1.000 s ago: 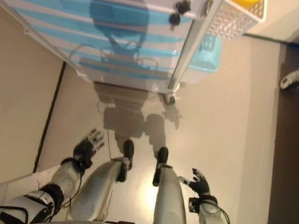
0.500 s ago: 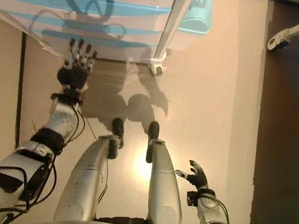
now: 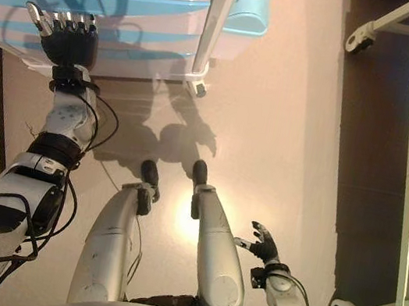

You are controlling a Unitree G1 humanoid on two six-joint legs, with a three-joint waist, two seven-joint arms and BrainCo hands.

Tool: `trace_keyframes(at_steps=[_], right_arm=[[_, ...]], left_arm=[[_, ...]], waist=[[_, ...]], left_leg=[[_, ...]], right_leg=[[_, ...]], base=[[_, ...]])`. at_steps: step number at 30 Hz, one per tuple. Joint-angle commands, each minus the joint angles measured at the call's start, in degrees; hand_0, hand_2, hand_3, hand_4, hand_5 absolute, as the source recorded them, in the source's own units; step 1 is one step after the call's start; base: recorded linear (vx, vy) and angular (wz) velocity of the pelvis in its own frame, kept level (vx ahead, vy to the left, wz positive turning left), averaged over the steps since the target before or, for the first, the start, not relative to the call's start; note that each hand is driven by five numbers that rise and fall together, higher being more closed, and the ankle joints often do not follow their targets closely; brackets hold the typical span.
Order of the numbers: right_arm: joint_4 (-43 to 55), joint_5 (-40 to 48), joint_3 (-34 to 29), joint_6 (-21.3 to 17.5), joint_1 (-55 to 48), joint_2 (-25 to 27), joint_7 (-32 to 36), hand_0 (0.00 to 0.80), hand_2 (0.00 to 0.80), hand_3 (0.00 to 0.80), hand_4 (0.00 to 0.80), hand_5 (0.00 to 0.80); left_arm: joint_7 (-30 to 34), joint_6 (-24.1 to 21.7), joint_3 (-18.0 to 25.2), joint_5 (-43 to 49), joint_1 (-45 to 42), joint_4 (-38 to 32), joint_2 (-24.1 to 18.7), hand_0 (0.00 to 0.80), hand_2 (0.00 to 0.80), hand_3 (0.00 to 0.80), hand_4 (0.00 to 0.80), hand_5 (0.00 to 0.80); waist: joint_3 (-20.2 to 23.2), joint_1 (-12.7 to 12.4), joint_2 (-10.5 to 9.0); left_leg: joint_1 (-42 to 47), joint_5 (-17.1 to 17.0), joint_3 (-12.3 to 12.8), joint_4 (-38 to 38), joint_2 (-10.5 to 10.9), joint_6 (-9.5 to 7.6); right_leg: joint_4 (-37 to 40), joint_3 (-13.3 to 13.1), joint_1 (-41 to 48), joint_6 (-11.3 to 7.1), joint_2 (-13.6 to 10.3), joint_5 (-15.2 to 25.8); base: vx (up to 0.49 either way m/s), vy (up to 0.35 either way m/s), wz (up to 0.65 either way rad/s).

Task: Open the drawer and pick up the medicine

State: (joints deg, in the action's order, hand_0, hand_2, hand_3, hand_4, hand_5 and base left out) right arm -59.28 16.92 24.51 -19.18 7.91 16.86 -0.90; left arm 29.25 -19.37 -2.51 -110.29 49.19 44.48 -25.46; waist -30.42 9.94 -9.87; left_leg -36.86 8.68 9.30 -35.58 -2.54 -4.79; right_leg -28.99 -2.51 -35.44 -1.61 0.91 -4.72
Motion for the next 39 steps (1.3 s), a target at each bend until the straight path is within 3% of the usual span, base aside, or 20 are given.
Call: trace_keyframes(at_steps=[1,4,6,7,14,19,23,26,30,34,39], right_arm=[[1.15,1.04,1.98,-0.76,-3.94,1.82,0.19,0.0,0.0,0.0,0.0,0.0],[1.57,0.6,1.76,-0.04,-3.74,2.29,0.48,0.0,0.0,0.0,0.0,0.0],[2.39,-0.21,1.41,0.8,-3.69,2.54,0.49,0.0,0.0,0.0,0.0,0.0],[2.79,-0.55,1.18,1.26,-3.7,2.83,0.58,0.0,0.0,0.0,0.0,0.0],[3.83,-2.63,-0.03,2.69,-3.34,3.65,0.7,0.0,0.0,0.0,0.0,0.0],[3.22,-5.29,-2.51,3.15,-3.86,3.39,-0.21,0.0,0.0,0.0,0.0,0.0],[3.06,-8.14,-4.93,3.98,-5.57,2.64,-0.59,0.0,0.0,0.0,0.0,0.0],[2.33,-10.83,-5.95,5.17,-6.54,1.54,-0.46,0.0,0.0,0.0,0.0,0.0],[2.3,-13.3,-7.62,7.79,-6.71,1.29,-0.14,0.0,0.0,0.0,0.0,0.0],[1.5,-16.07,-10.23,10.18,-6.08,2.44,1.44,0.0,0.0,0.0,0.0,0.0],[-0.5,-15.25,-12.32,10.2,-4.08,3.45,2.57,0.0,0.0,0.0,0.0,0.0]], left_arm=[[16.78,-1.04,-3.67,5.07,16.05,-10.82,-6.84,0.0,0.0,0.0,0.0,0.0],[23.92,-2.85,-5.1,9.03,16.15,-18.3,-6.14,0.0,0.0,0.0,0.0,0.0],[25.15,-4.98,-5.99,13.07,15.21,-24.72,-4.87,0.609,0.609,0.609,0.609,0.609],[25.6,-5.49,-6.24,14.64,14.57,-26.79,-4.55,0.8,0.8,0.8,0.8,0.8],[24.82,-5.01,-5.67,21.63,7.32,-37.95,-4.78,0.8,0.8,0.8,0.8,0.8],[28.54,-1.36,0.77,15.67,-6.15,-40.25,-1.97,0.8,0.8,0.8,0.8,0.8],[30.03,3.72,7.1,12.22,-19.77,-37.58,4.31,0.8,0.8,0.8,0.8,0.8],[30.76,10.43,10.52,10.31,-29.62,-31.99,9.34,0.8,0.8,0.8,0.8,0.8],[30.91,19.38,12.64,12.21,-38.68,-22.91,12.85,0.8,0.8,0.8,0.8,0.8],[35.03,30.41,12.16,14.43,-49.63,-9.81,14.57,0.8,0.8,0.8,0.8,0.8],[32.9,38.32,9.52,20.94,-58.35,2.02,15.55,0.8,0.8,0.8,0.8,0.8]], waist=[[2.26,0.21,-0.64],[1.84,-0.23,-0.28],[1.55,-0.71,0.24],[1.37,-0.98,0.52],[1.64,-3.48,2.61],[4.23,-6.52,4.99],[7.8,-8.99,6.61],[11.79,-11.02,7.42],[15.01,-12.98,8.51],[17.46,-15.05,9.68],[18.41,-16.95,10.06]], left_leg=[[3.72,2.2,0.1,4.48,1.86,-0.16],[4.58,1.9,0.06,5.4,2.05,0.02],[5.62,1.53,-0.15,6.39,2.39,0.04],[6.2,1.34,-0.32,6.74,2.52,0.15],[10.95,-0.64,-2.23,10.74,3.6,1.01],[17.02,-2.98,-4.92,16.11,5.03,2.43],[22.27,-5.53,-7.89,21.04,5.22,3.98],[26.51,-6.6,-10.45,24.35,5.14,4.94],[30.47,-7.04,-12.58,26.72,5.28,5.55],[33.0,-7.03,-14.06,27.04,5.61,5.86],[34.42,-7.47,-14.67,28.03,6.06,6.09]], right_leg=[[3.23,1.23,1.3,2.14,1.68,4.08],[3.8,1.14,2.36,2.41,1.73,3.93],[4.03,1.21,3.29,2.63,1.75,3.62],[4.01,1.29,3.89,2.75,1.62,3.37],[4.12,2.76,8.5,3.53,0.79,1.06],[6.25,5.39,14.93,3.56,-1.76,-0.82],[10.83,8.29,21.87,3.36,-2.93,-0.93],[14.56,10.49,27.6,3.05,-3.25,-1.2],[17.85,12.26,32.99,3.08,-3.11,-1.4],[19.9,13.97,36.74,3.27,-3.23,-1.1],[22.58,15.29,38.88,3.06,-3.12,0.16]], base=[[0.0,0.0,0.0],[-0.007,-0.005,0.03],[-0.013,0.003,0.04],[0.0,0.0,0.0],[-0.024,-0.012,0.04],[-0.014,-0.041,0.18],[0.077,-0.082,0.32],[0.098,-0.096,0.37],[0.087,-0.077,0.32],[0.051,-0.051,0.35],[-0.036,-0.068,0.38]])
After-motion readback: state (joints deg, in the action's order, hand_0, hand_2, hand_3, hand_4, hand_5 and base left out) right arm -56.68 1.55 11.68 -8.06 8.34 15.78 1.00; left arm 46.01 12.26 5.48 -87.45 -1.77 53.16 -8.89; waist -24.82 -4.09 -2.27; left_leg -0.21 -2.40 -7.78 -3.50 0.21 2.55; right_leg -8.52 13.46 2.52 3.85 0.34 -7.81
